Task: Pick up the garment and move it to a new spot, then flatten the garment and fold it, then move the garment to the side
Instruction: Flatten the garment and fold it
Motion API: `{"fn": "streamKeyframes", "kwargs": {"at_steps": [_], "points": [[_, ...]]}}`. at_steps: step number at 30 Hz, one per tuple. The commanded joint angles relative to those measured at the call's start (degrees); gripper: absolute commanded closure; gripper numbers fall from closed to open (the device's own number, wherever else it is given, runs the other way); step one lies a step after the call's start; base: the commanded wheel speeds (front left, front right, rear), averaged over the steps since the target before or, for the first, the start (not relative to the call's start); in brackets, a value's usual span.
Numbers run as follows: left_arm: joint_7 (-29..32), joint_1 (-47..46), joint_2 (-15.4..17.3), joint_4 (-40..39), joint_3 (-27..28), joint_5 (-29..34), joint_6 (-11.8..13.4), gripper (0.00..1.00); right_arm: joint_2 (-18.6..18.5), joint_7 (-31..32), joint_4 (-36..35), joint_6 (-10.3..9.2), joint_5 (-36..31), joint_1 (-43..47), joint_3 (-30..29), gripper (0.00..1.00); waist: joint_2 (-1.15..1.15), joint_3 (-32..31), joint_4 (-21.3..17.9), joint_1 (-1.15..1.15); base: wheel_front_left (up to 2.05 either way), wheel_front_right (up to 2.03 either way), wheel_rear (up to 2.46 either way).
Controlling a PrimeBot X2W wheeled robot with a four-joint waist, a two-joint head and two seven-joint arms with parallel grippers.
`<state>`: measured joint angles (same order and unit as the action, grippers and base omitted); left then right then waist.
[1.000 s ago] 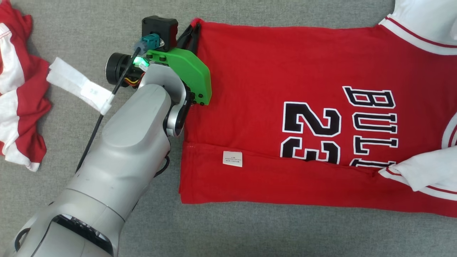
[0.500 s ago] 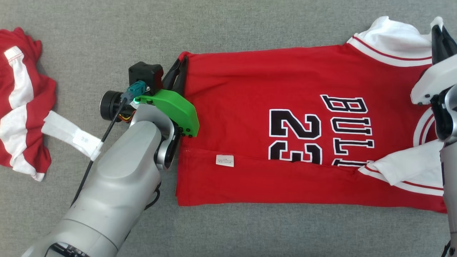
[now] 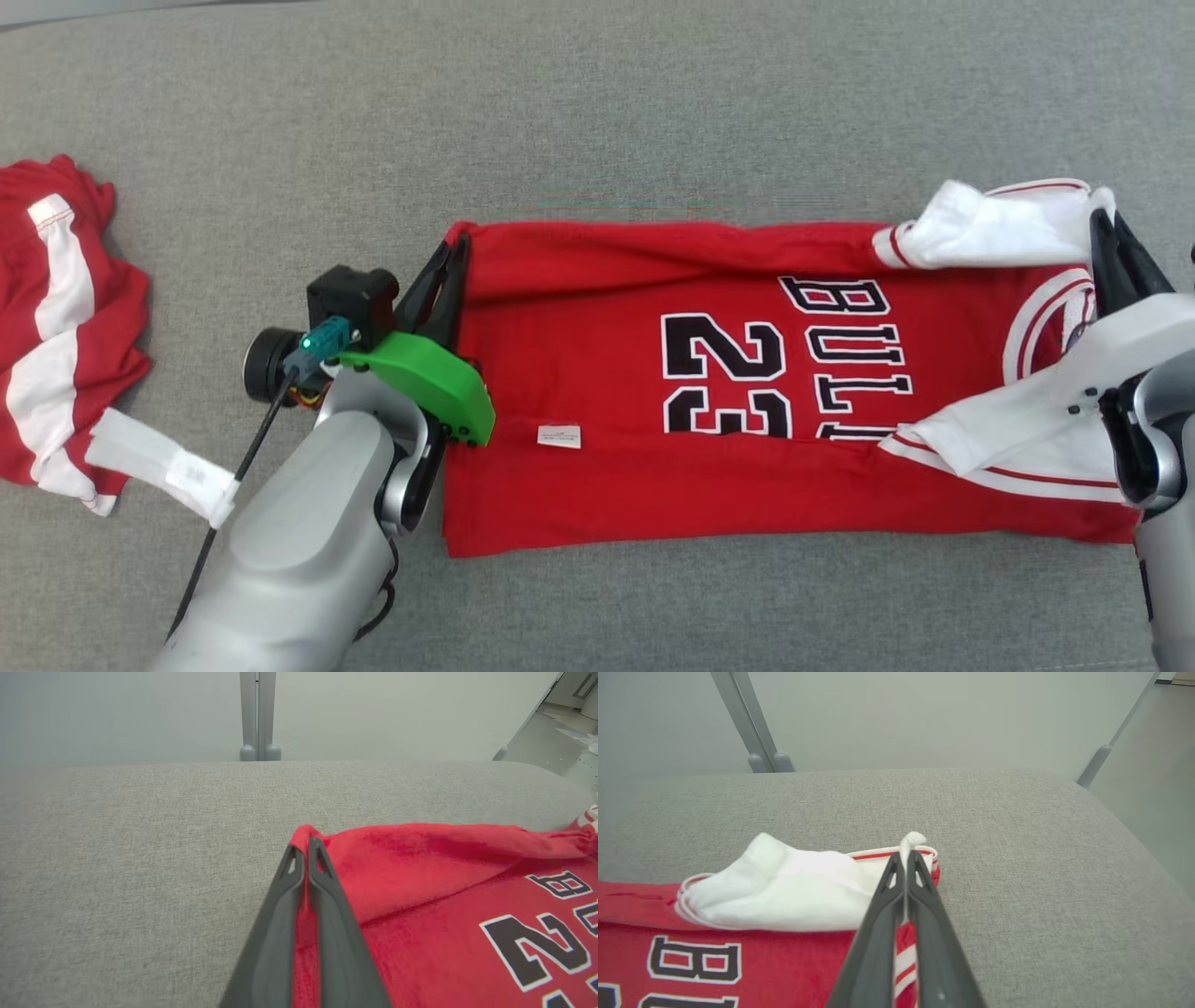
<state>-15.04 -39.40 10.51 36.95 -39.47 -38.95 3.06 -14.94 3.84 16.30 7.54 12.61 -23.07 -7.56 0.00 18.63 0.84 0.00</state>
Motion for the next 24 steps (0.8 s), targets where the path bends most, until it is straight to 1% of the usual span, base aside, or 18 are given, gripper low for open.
{"fn": "streamKeyframes", "kwargs": {"at_steps": [1,6,13,17,18,19,20,24], "points": [[-0.2,1.5,0.9,-0.7,0.6,0.8,-0.3,1.0,0.2,0.7,-0.7,-0.1,0.3,1.6,0.0,1.0,0.0,-1.2,-1.0,0.0,0.0,0.0,0.0],[-0.2,6.0,1.1,-2.1,2.0,2.6,-1.5,1.0,0.8,3.4,-3.5,-0.1,0.9,5.9,0.3,1.0,0.0,-2.5,-1.7,0.0,0.0,0.0,0.0],[-0.2,9.9,0.8,-1.7,4.0,3.8,-2.1,1.0,1.8,5.2,-6.2,-0.1,1.6,9.8,0.4,1.0,0.0,-3.9,-2.8,0.0,0.0,0.0,0.0],[-0.2,11.7,0.5,-1.2,5.4,4.1,-2.5,1.0,2.5,6.1,-6.5,-0.1,1.3,11.9,0.4,1.0,0.0,-4.5,-2.9,0.0,0.0,0.0,0.0],[-0.2,12.0,0.5,-1.1,5.5,4.2,-2.5,0.93,2.7,6.2,-6.5,-0.1,1.4,12.2,0.5,1.0,0.0,-4.6,-2.9,0.0,0.0,0.0,0.0],[-0.2,12.3,0.4,-1.0,5.7,4.4,-2.6,0.24,2.9,6.8,-6.4,-0.1,1.8,12.6,0.4,0.63,0.0,-4.8,-2.8,0.0,0.0,0.0,0.0],[-0.2,12.5,0.3,-0.8,5.9,4.4,-2.8,0.0,3.0,7.3,-6.3,-0.1,2.1,13.1,0.6,0.0,0.0,-5.0,-2.8,0.0,0.0,0.0,0.0],[-0.2,13.5,-0.2,-1.3,7.5,5.3,-2.9,0.0,3.9,9.3,-6.9,-0.09,3.3,14.9,1.5,0.0,0.0,-5.7,-2.5,0.0,0.0,0.0,0.0]]}}
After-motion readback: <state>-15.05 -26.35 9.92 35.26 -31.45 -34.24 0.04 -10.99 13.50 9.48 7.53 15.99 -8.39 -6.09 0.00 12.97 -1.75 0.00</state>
